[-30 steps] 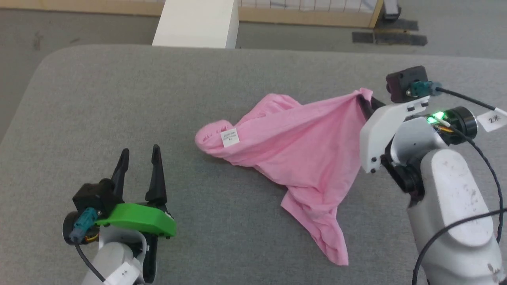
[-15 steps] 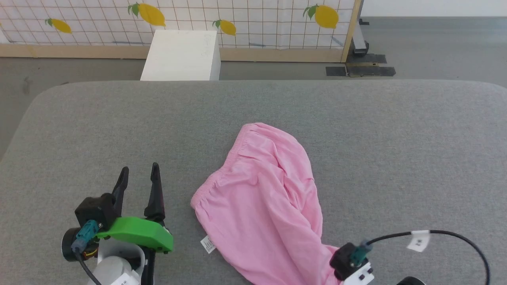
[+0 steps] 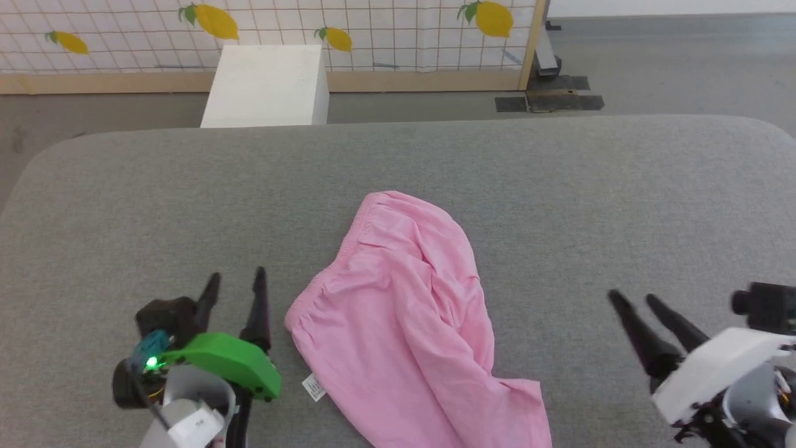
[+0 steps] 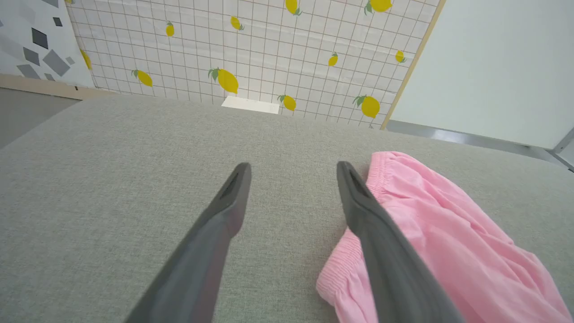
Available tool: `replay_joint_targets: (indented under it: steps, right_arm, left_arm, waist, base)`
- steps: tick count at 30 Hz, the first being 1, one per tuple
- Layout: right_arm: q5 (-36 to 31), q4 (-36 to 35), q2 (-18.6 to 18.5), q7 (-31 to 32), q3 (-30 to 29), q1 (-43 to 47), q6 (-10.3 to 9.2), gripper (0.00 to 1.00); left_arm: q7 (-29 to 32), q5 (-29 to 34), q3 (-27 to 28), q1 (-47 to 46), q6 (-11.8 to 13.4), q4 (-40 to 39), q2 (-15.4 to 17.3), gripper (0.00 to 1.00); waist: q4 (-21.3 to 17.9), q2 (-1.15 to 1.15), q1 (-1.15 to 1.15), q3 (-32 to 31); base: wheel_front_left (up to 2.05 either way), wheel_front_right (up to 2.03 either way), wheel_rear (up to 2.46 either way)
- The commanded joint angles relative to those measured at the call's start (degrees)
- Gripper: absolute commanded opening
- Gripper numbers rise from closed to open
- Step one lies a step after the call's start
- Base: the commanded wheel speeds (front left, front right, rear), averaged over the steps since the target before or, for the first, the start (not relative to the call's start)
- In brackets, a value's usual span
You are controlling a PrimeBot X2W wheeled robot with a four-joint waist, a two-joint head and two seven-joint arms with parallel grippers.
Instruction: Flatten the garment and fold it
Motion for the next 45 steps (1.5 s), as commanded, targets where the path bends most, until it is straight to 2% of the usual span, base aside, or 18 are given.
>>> replay_joint_targets:
  steps: [1,3,6,11,14,16,17,19,22,23,24,27,30,35,36,37,41,45]
  right_arm:
    - [0.8,1.72,0.15,-2.29,-1.39,-0.5,-0.08,1.0]
    - [1.09,4.12,0.16,-4.13,-2.87,-0.62,-0.08,1.0]
    - [1.17,7.38,0.17,-5.23,-3.56,-0.52,-0.08,1.0]
    - [0.84,10.37,0.17,-6.61,-2.53,-1.03,-0.08,1.0]
    - [0.94,11.29,0.17,-7.23,-1.91,-1.61,-0.08,1.0]
    - [0.7,11.73,0.17,-7.51,-1.83,-1.93,-0.08,1.0]
    - [0.62,11.94,0.18,-7.67,-1.87,-2.04,-0.08,1.0]
    - [0.45,12.21,0.18,-7.92,-2.21,-2.05,-0.08,1.0]
    - [0.16,12.52,0.18,-8.09,-2.35,-2.14,-0.08,1.0]
    - [0.01,12.61,0.18,-8.14,-2.34,-2.22,-0.08,1.0]
    - [-0.13,12.81,0.18,-8.33,-2.35,-2.45,-0.08,1.0]
    - [-0.38,12.9,0.18,-8.41,-2.2,-2.63,-0.08,1.0]
    - [-0.61,12.85,0.18,-8.6,-2.36,-2.64,-0.08,1.0]
    - [-0.96,12.82,0.18,-8.98,-3.04,-2.35,-0.08,1.0]
    - [-1.17,12.84,0.18,-8.94,-3.16,-2.26,-0.08,1.0]
    - [-1.4,12.85,0.18,-8.79,-3.11,-2.22,-0.08,1.0]
    - [-2.16,12.64,0.18,-8.1,-2.02,-2.63,-0.08,1.0]
    - [-4.45,11.93,0.18,-6.53,1.77,-4.78,-0.08,1.0]
  left_arm:
    - [2.81,-0.6,-1.07,-1.65,-0.77,0.67,0.28,1.0]
    - [7.32,-1.32,-2.63,-3.55,-2.3,1.46,0.74,1.0]
    - [17.81,-3.51,-4.47,-5.63,-2.81,3.52,1.01,1.0]
    - [30.85,-2.8,-5.35,-8.76,1.6,6.13,3.37,1.0]
    - [36.73,-3.43,-6.67,-9.47,1.58,8.12,3.76,1.0]
    - [38.45,-4.96,-6.89,-9.64,0.58,8.66,3.17,0.25]
    - [39.18,-5.66,-7.08,-9.59,-0.01,8.88,2.91,0.0]
    - [38.9,-7.04,-6.68,-9.69,-0.83,8.58,2.22,0.0]
    - [35.3,-8.06,-4.31,-10.5,-0.46,7.76,1.97,0.0]
    - [33.29,-8.46,-2.69,-10.85,0.22,7.36,2.06,0.0]
    - [28.07,-9.91,2.58,-11.03,2.5,6.45,2.79,0.0]
    - [24.81,-11.77,7.67,-9.26,4.73,5.86,3.85,0.0]
    - [22.55,-13.62,12.58,-5.12,7.77,4.64,4.31,0.0]
    - [21.47,-16.42,17.7,2.78,11.01,3.24,3.49,0.0]
    - [21.69,-17.04,18.03,3.92,10.96,3.02,3.13,0.55]
    - [21.63,-17.65,18.31,4.42,10.72,2.67,2.72,1.0]
    - [17.61,-16.98,17.66,4.23,7.64,-0.31,2.47,1.0]
    - [5.07,-9.18,15.32,3.67,3.89,-4.92,4.56,1.0]
  waist:
    - [-0.87,0.0,0.0,0.76]
    - [-1.57,0.0,0.0,1.4]
    - [-2.35,0.0,0.0,2.21]
    - [-3.72,0.0,0.0,4.15]
    - [-4.09,0.0,0.0,4.84]
    - [-4.14,0.0,0.0,5.07]
    - [-4.07,0.0,0.0,5.07]
    - [-3.56,0.0,0.0,5.04]
    - [-2.72,0.0,0.0,4.83]
    - [-2.38,0.0,0.0,4.73]
    - [-1.52,0.0,0.0,4.31]
    - [-0.99,0.0,0.0,3.98]
    - [-0.52,0.0,0.0,3.75]
    - [0.32,0.0,0.0,3.72]
    - [0.65,0.0,0.0,3.79]
    - [0.95,0.0,0.0,3.85]
    - [2.42,0.0,0.0,3.74]
    - [3.37,0.0,0.0,3.48]
  base:
    - [0.0,0.0,0.0]
    - [0.0,0.0,0.0]
    - [0.0,0.0,0.0]
    - [0.0,0.0,0.0]
    - [0.0,0.0,0.0]
    - [0.0,0.0,0.0]
    - [0.0,0.0,0.0]
    - [0.0,0.0,0.0]
    - [0.0,0.0,0.0]
    - [0.0,0.0,0.0]
    - [0.0,0.0,0.0]
    - [0.0,0.0,0.0]
    - [0.0,0.0,0.0]
    - [0.0,0.0,0.0]
    - [0.0,0.0,0.0]
    - [0.0,0.0,0.0]
    - [0.0,0.0,0.0]
    - [0.0,0.0,0.0]
